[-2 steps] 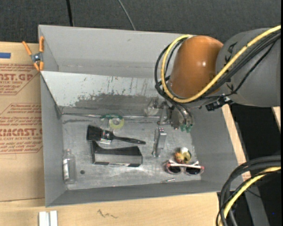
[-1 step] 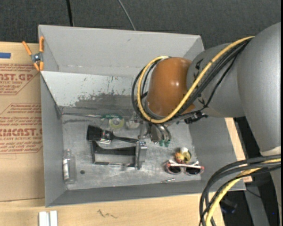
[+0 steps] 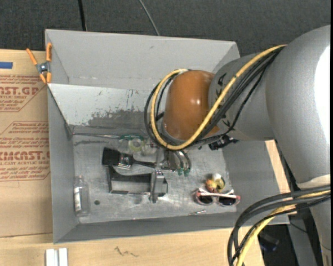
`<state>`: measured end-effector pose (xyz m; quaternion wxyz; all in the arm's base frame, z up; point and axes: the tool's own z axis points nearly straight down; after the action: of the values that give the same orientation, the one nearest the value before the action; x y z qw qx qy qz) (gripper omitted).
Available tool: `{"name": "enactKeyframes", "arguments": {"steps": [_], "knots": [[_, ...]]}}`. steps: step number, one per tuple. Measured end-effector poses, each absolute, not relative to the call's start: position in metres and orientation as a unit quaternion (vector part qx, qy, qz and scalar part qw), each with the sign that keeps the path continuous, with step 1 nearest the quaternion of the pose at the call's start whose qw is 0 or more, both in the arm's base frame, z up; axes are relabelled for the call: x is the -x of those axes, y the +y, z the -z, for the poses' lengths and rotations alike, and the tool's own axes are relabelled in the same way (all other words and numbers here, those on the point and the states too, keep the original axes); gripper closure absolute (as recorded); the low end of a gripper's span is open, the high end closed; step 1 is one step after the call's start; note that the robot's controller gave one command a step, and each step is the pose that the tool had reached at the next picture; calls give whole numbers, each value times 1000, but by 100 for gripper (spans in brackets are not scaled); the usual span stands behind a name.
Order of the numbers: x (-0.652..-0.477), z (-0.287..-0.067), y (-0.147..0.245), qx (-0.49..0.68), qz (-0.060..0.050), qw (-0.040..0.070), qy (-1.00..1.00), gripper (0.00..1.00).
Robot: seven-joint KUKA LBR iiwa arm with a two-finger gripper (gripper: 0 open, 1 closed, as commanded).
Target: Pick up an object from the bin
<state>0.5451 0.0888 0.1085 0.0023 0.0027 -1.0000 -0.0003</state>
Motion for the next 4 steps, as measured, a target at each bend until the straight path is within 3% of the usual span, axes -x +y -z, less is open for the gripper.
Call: {"name": "enactKeyframes", "arguments": {"steps": [1, 2, 3, 4], "knots": [[-540, -112, 84, 45, 1, -1, -999, 0], [-536, -73, 92, 13, 0, -4, -1000, 0], [-539, -70, 99, 27, 2, -9, -1000, 100], [-538, -70, 98, 29, 2, -9, -1000, 100]]}}
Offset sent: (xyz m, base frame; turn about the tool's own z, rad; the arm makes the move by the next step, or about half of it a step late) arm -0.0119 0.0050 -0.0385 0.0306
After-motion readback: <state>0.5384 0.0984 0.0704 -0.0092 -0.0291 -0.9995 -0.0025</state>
